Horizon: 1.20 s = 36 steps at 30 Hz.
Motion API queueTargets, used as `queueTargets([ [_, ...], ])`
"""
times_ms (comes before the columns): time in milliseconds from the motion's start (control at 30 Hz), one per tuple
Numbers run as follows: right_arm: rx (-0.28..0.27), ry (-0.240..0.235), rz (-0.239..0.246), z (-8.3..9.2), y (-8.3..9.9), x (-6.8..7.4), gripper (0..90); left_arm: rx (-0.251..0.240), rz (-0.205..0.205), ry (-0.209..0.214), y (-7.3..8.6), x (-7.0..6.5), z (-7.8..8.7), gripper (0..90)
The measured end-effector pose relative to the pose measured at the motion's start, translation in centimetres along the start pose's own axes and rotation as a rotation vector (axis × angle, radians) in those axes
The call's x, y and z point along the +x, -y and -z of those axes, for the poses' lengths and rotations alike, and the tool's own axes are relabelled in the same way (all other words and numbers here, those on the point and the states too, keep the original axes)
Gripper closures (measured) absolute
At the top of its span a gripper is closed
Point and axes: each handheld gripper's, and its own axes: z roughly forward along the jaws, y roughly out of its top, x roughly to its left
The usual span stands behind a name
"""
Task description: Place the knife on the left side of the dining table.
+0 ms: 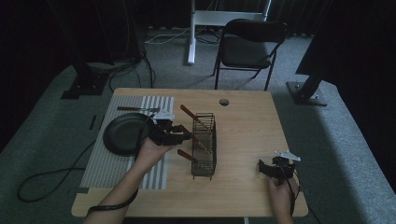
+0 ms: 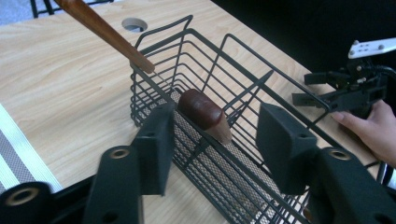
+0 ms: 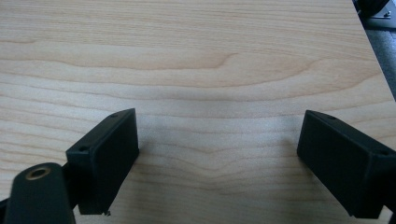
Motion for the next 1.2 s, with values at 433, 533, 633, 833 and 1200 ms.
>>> queueTargets([
  [433, 0.001, -0.001, -0.001, 0.0, 0.0, 0.0, 11.7, -0.008, 0.077, 0.010, 0.6, 0.3, -0.3, 67.7],
  [533, 0.001, -0.001, -0.001, 0.0, 0.0, 0.0, 11.7, -0.018, 0.074, 0.019, 0.7, 0.4, -0.3, 71.3],
  [633, 0.001, -0.001, -0.001, 0.0, 0.0, 0.0, 11.7, -0.036, 0.087, 0.018, 0.7, 0.4, -0.2, 71.7],
  [833, 0.001, -0.001, -0.001, 0.0, 0.0, 0.0, 11.7, -0.050, 0.104, 0.042, 0.7, 0.4, -0.2, 74.1],
  [1200, 0.000, 0.000, 0.000, 0.0, 0.0, 0.0, 11.7, -0.120, 0.075, 0.077, 0.6, -0.6, 0.7, 82.2],
])
